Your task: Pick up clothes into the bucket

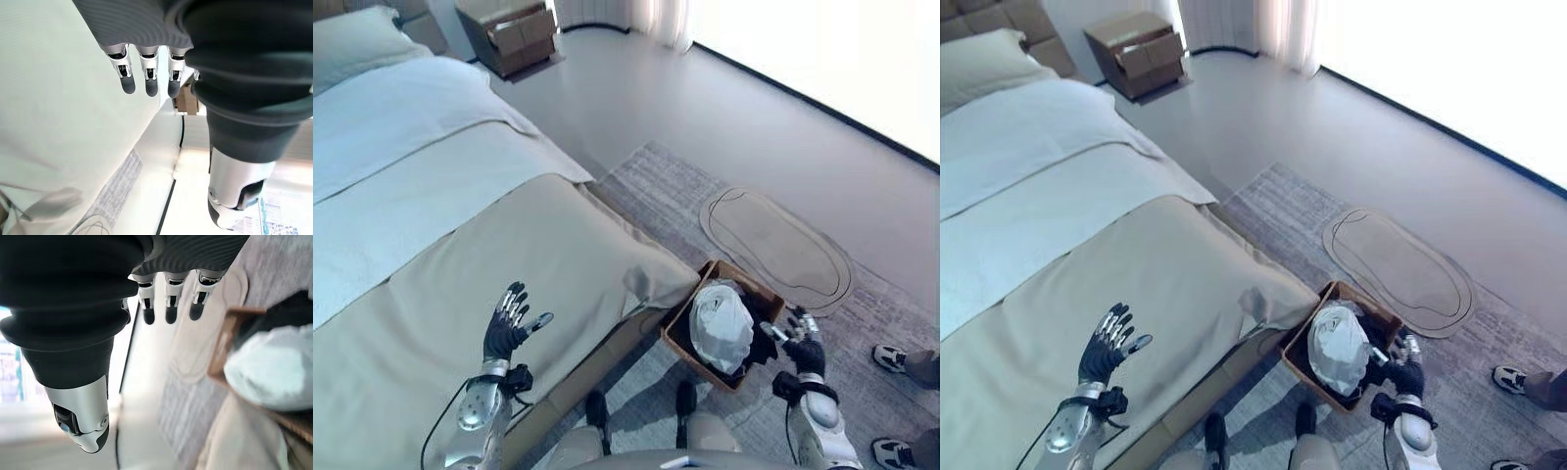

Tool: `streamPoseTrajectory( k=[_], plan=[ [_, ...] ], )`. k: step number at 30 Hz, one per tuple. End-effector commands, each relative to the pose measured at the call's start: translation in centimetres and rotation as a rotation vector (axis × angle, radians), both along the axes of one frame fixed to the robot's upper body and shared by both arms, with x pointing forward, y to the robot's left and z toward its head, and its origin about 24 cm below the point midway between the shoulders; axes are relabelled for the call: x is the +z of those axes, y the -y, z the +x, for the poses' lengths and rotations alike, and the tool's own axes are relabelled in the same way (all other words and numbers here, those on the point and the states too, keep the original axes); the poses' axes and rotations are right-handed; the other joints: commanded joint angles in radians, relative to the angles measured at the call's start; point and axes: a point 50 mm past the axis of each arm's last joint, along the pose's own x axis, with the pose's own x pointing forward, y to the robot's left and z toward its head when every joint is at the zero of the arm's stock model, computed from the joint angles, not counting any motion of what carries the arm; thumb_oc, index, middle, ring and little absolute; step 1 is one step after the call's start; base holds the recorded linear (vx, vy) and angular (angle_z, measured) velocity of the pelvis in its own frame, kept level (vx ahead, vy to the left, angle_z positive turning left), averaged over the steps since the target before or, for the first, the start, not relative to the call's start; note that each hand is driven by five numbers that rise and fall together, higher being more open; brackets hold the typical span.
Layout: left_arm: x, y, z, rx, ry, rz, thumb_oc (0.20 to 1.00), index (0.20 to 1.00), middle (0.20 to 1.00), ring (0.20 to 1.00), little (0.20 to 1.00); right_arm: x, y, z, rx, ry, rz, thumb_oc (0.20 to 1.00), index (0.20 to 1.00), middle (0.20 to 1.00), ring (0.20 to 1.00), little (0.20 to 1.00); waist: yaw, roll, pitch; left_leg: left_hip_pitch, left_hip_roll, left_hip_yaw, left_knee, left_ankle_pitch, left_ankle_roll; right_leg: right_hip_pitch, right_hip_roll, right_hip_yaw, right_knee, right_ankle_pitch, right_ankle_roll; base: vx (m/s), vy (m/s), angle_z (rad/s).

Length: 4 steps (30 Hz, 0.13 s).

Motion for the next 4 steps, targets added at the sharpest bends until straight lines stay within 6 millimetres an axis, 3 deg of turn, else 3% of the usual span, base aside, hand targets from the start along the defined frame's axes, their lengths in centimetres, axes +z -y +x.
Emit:
streamPoseTrajectory(
  k=[1,4],
  plan=[
    [1.0,-0.7,0.8,0.054,0.082,0.039,1.0,1.0,1.0,1.0,1.0,0.5,-1.3,0.9,0.065,0.046,0.03,1.0,1.0,1.0,1.0,1.0,0.0,-0.026,-0.012,-0.035,0.022,-0.018,-0.033,0.05,-0.021,-0.006,-0.033,-0.02,0.01,0.045,0.055,0.05,0.012,-0.02],
    [0.5,-0.2,0.7,0.078,0.065,0.016,1.0,1.0,1.0,1.0,1.0,0.4,-2.8,1.4,0.119,0.046,0.056,1.0,1.0,1.0,1.0,1.0,0.005,-0.029,-0.025,-0.009,0.022,-0.012,-0.032,0.043,-0.02,0.019,-0.033,-0.011,0.001,0.044,0.052,0.05,0.015,-0.07]
  ],
)
